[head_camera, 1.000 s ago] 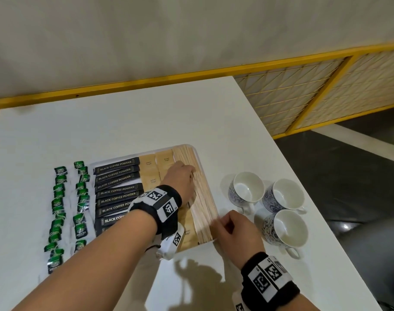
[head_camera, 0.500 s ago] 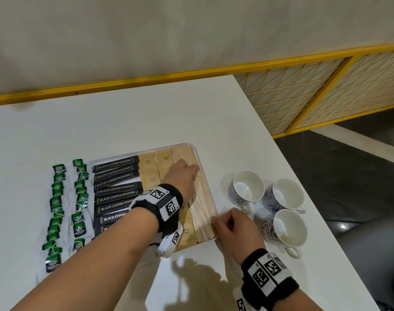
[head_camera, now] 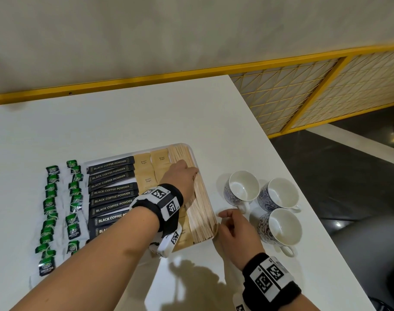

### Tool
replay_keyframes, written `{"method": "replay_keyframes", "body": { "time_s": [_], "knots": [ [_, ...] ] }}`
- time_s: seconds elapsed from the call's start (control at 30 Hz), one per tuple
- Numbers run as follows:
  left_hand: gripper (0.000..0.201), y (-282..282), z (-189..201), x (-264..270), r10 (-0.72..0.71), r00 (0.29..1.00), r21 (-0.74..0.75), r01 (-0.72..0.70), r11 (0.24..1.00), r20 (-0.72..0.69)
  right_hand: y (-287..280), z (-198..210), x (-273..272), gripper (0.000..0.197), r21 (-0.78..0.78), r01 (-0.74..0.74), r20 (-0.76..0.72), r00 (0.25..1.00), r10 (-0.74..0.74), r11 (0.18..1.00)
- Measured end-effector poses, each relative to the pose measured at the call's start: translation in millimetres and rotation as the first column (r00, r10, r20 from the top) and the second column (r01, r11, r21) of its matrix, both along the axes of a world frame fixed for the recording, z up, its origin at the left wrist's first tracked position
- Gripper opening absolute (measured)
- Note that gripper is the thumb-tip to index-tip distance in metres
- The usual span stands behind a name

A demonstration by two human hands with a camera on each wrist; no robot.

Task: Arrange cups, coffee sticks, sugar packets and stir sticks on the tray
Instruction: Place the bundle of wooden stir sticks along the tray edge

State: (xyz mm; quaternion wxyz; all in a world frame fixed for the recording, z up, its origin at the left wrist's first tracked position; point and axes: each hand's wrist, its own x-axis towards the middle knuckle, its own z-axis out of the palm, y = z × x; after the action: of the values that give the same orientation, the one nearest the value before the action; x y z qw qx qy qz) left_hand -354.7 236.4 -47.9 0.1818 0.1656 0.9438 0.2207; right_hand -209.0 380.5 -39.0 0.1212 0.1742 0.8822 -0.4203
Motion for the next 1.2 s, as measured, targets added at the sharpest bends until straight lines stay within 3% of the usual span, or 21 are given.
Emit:
{"method": "replay_keyframes", "body": {
  "time_s": [0.43, 0.67, 0.87, 1.03, 1.2],
  "knots": [
    [0.048, -7, -9, 3, 0.030, 1.000, 0.070, -0.030, 0.997, -0.005, -1, -1, 2, 0.016, 0.014, -0.015, 0.003, 1.000, 0.015, 1.000],
    [0.044, -12, -9, 5, 0.025, 1.000, 0.092, -0.024, 0.995, -0.015, -5, -8, 4, 0.043, 0.009, -0.050, 0.068, 0.996, 0.049, 0.999],
    [0.042, -9, -9, 9, 0.029, 0.999, 0.102, -0.027, 0.994, -0.015, -4, -10, 3, 0.042, 0.014, -0.062, 0.083, 0.995, 0.061, 0.998],
    [0.039, -27, 15, 20, 0.155, 0.988, 0.196, -0.149, 0.969, -0.018, -2, -5, 5, 0.035, -0.018, -0.032, 0.036, 0.999, 0.033, 0.999],
    [0.033, -87, 48, 52, 0.339, 0.941, 0.247, -0.329, 0.911, 0.001, 3, -7, 9, 0.024, -0.024, -0.053, 0.015, 0.998, 0.053, 0.998]
  ]
}}
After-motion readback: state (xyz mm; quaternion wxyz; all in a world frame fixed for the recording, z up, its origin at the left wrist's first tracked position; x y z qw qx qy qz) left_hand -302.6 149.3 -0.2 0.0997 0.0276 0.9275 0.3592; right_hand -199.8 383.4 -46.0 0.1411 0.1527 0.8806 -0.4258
